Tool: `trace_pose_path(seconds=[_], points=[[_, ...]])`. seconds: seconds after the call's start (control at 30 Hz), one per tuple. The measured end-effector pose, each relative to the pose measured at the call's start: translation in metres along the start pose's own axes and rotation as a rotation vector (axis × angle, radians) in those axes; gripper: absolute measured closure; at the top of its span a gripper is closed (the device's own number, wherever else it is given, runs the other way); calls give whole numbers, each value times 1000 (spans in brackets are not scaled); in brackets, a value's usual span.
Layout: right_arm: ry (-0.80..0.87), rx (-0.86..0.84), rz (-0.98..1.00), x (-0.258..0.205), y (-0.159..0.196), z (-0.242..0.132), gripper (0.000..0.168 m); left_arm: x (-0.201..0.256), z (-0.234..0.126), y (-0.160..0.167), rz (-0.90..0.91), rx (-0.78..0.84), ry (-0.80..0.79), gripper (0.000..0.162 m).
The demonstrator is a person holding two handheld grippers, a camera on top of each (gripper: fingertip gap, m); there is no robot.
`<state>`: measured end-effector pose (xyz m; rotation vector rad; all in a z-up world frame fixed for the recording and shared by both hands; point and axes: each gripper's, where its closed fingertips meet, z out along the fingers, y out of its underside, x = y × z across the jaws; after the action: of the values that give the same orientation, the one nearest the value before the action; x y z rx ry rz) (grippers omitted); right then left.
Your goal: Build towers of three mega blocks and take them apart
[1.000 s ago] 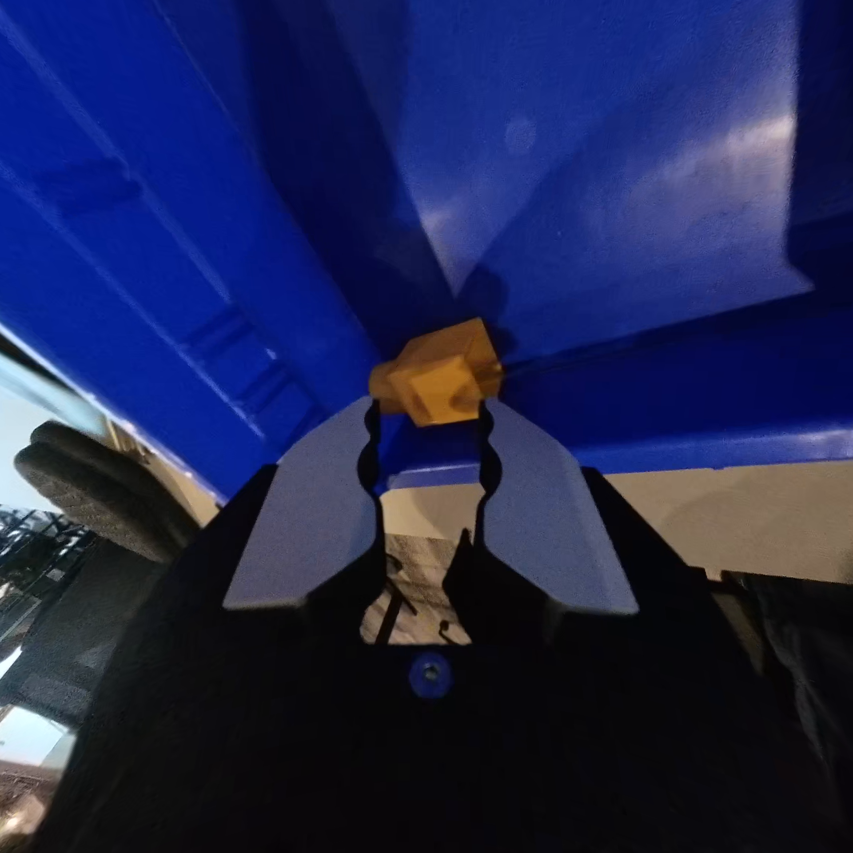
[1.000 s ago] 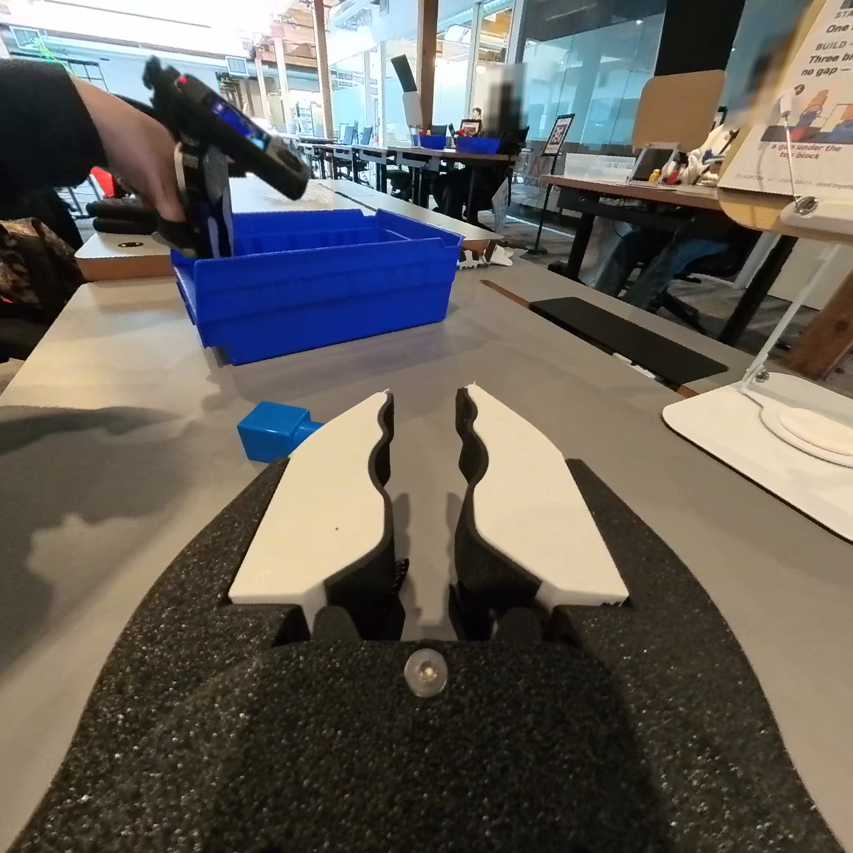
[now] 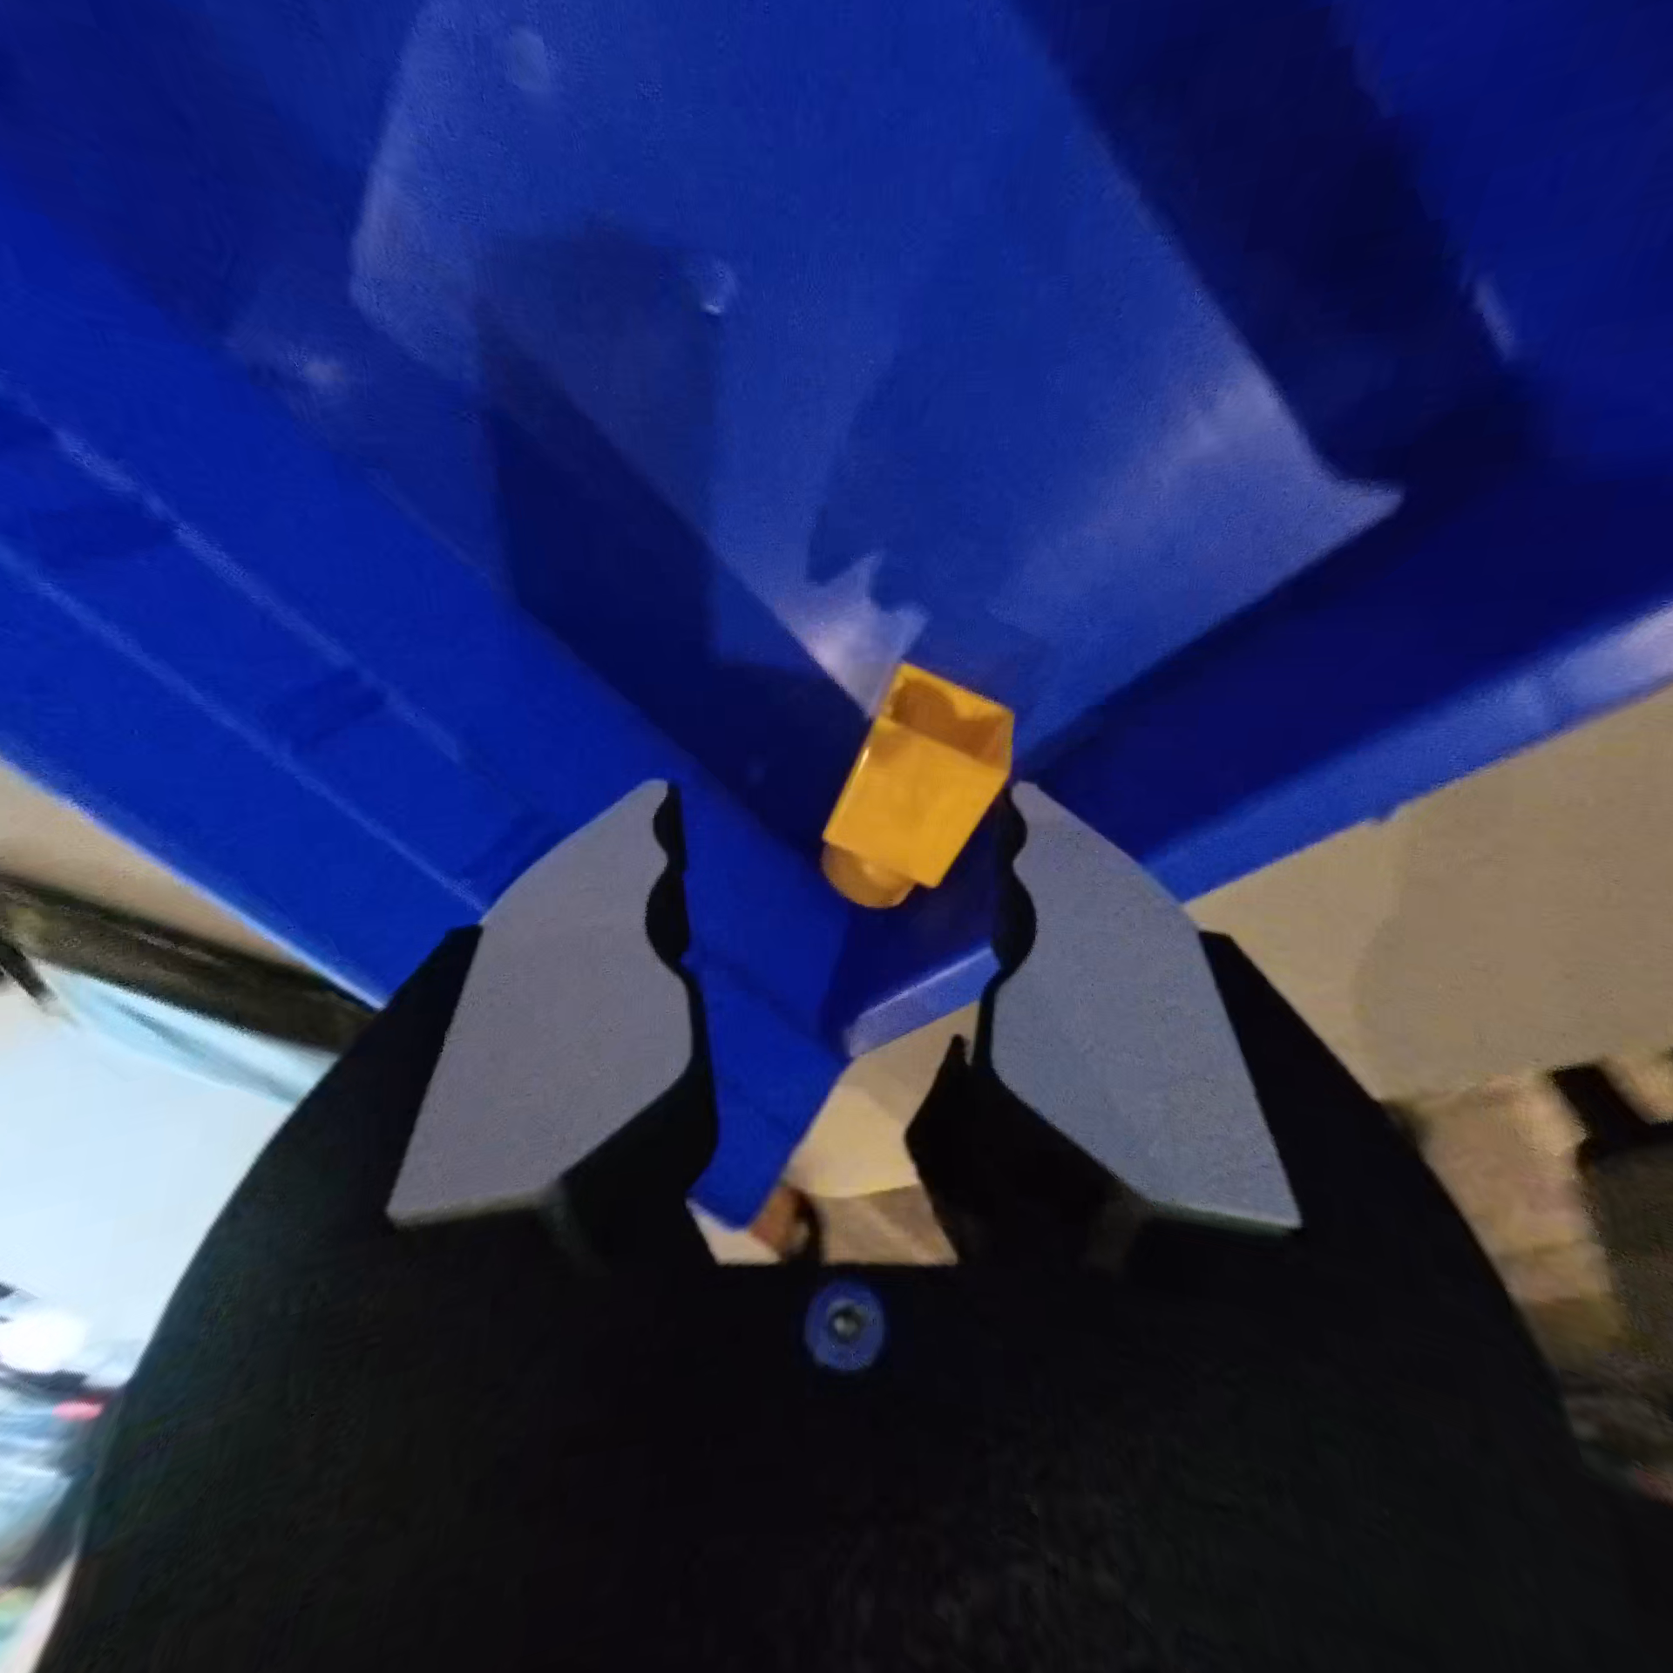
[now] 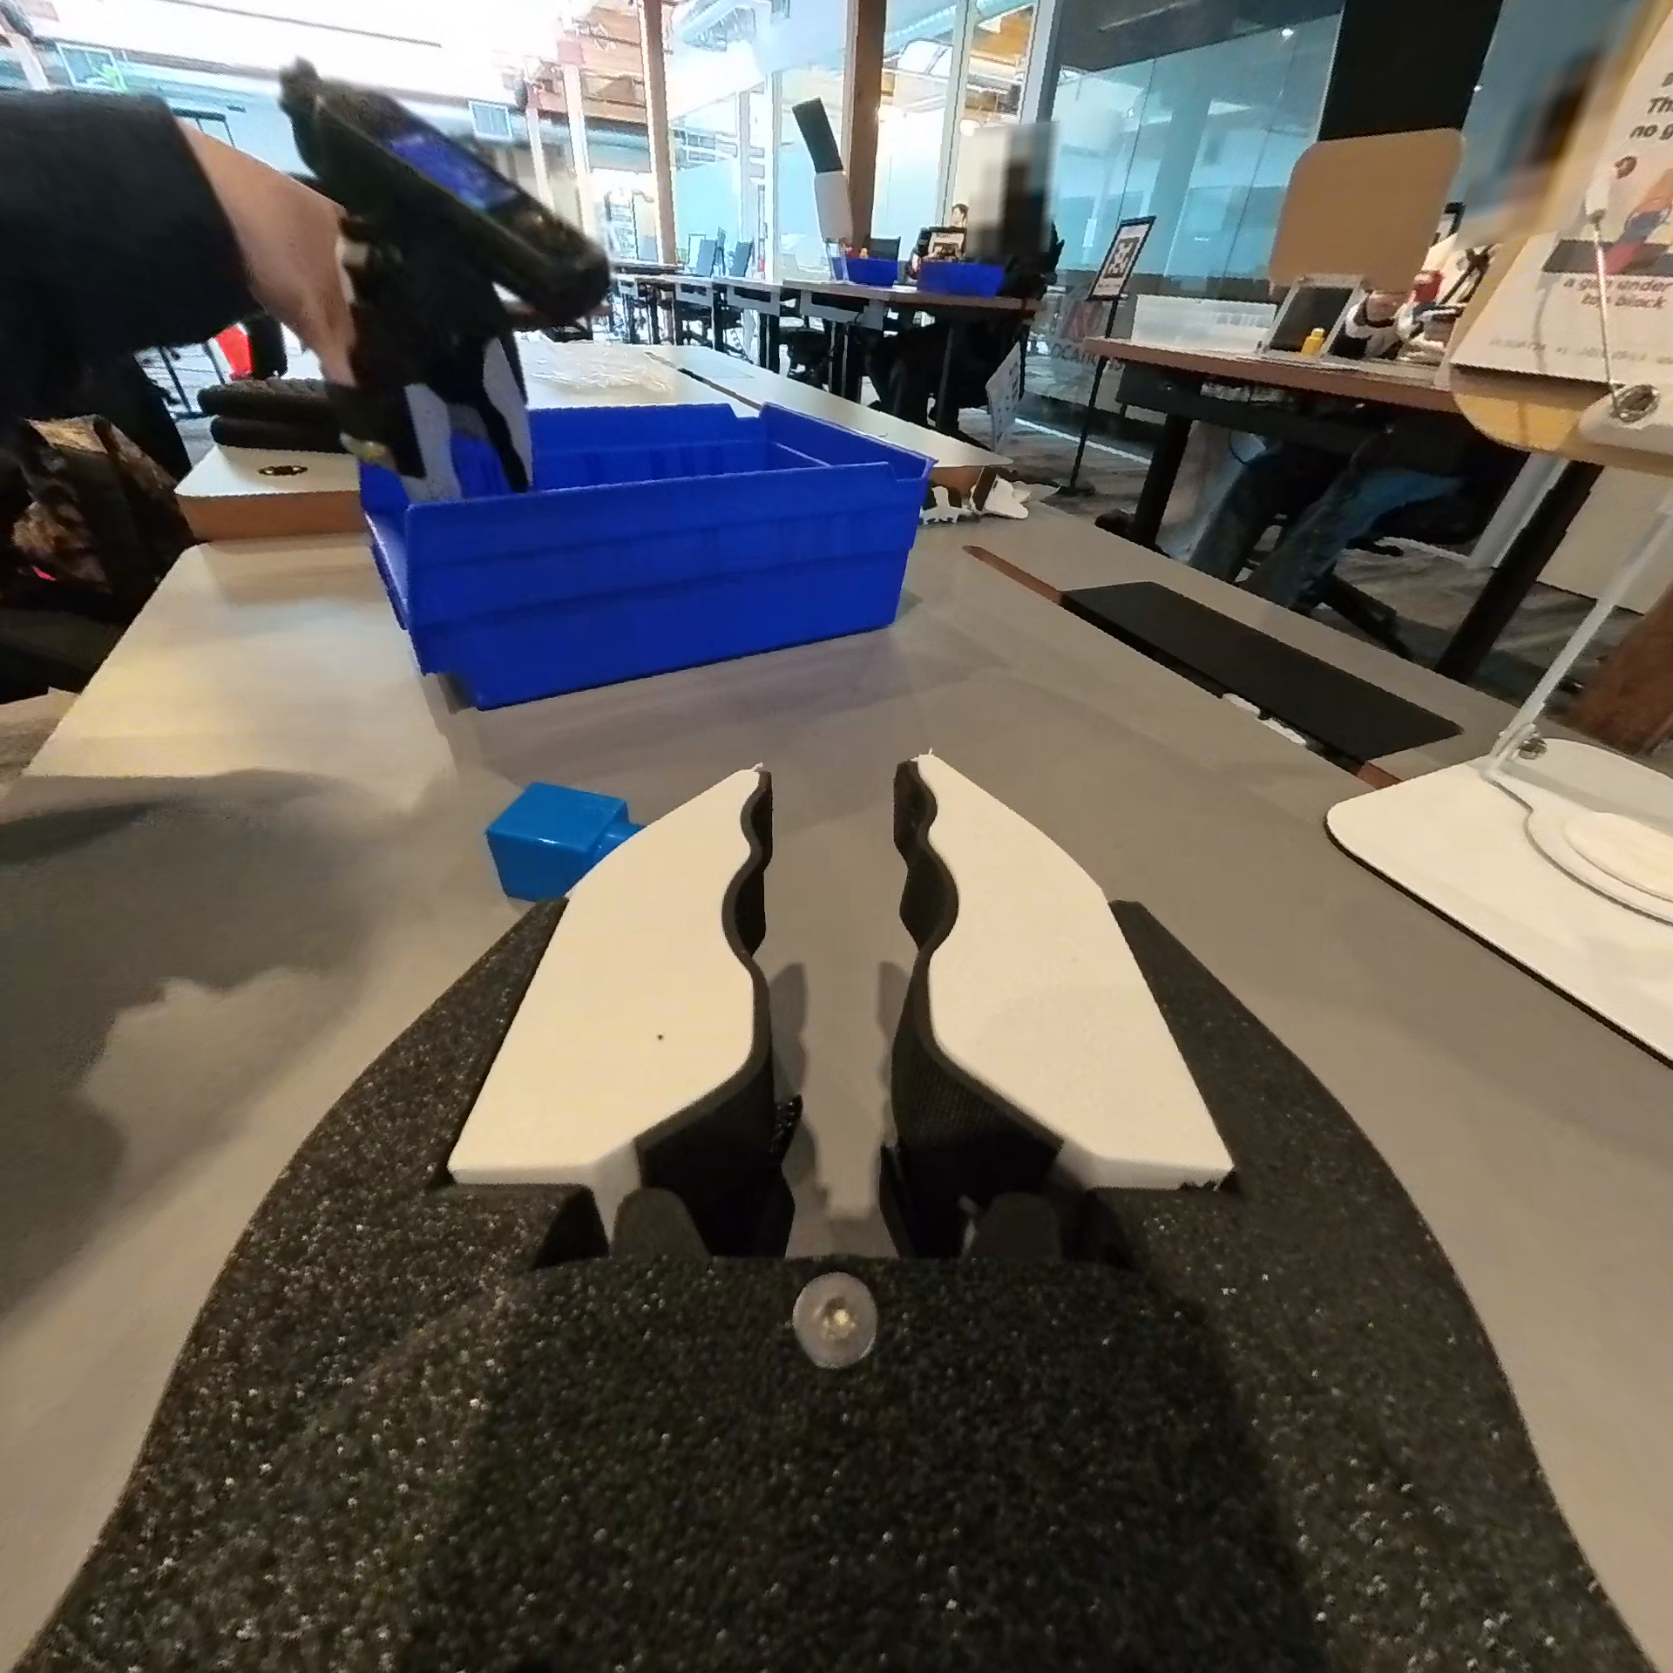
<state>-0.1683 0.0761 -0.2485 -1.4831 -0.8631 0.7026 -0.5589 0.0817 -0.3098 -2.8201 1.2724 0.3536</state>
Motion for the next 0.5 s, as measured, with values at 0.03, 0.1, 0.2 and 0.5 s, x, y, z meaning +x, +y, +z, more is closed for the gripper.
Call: trace_pose_path(seconds=[0.03,0.1,0.2,0.5], points=[[-1,-1,1,0,0,0,142,-1,3,3,66,-11,-6,95],[-2,-3,1,0,1,0,142,-2,5,5,137,-14,-2,95],[-4,-3,4,0,1,0,142,3,8,0,183,15,51,100],[-5,-13,2,0,3,1,142,11,28,4,359,-88,56,124]])
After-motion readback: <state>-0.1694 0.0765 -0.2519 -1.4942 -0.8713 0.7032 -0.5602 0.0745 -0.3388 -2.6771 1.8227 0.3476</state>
